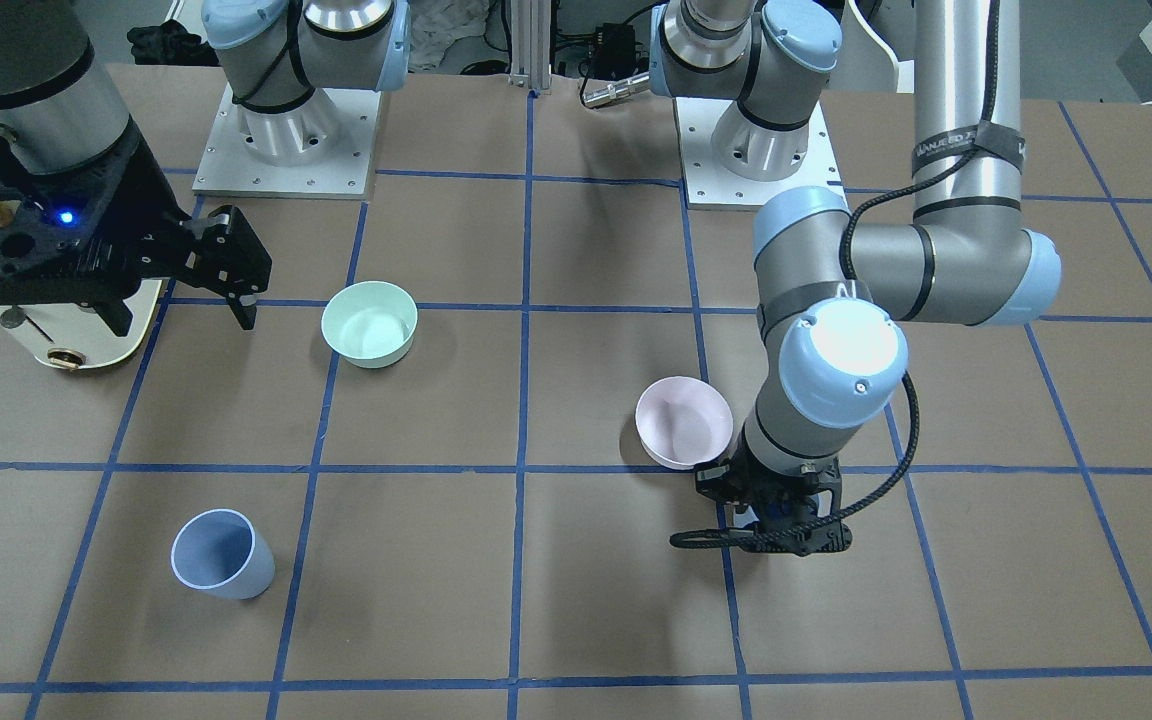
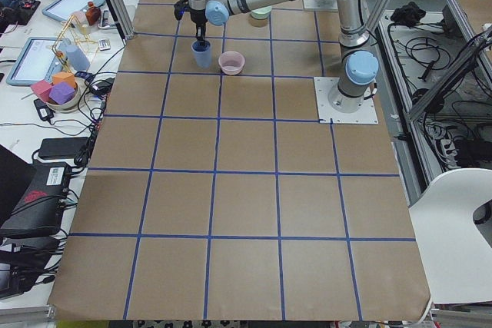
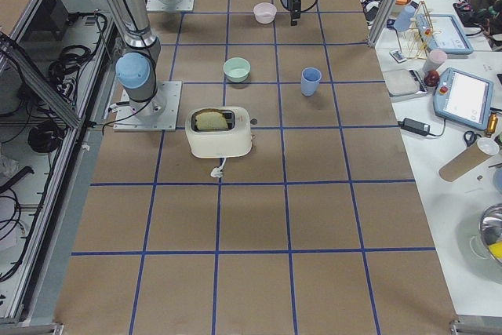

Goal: Stack blue cups with both arms

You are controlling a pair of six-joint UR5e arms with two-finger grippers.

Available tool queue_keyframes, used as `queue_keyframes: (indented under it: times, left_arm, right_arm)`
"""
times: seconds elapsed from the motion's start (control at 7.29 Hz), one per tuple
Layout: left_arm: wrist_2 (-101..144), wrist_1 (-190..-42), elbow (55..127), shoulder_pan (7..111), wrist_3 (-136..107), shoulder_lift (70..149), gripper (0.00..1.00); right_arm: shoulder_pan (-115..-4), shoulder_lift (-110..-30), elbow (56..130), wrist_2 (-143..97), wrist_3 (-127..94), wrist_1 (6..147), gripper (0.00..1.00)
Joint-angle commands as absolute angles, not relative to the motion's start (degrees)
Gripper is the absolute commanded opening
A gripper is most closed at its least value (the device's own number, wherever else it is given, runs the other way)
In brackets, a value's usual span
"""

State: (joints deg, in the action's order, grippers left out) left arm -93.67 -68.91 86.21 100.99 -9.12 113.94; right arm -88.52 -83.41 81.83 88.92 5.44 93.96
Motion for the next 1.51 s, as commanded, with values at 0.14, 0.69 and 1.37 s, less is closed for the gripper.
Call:
queue_keyframes:
  times: [0.14,0.69,1.37]
  left_arm:
    - [-92.5,-76.4,85.2,117.6,-24.1,112.6,0.0]
    - [-84.2,-74.8,99.6,122.3,-33.3,106.8,0.0]
    - [-84.4,-71.4,101.8,122.3,-33.2,109.4,0.91]
  right_arm:
    - [-88.5,-83.4,81.8,89.2,5.4,93.9,1.0]
    - [-88.5,-83.4,81.8,89.3,5.4,93.9,1.0]
    - [-88.5,-83.4,81.8,89.3,5.4,93.8,1.0]
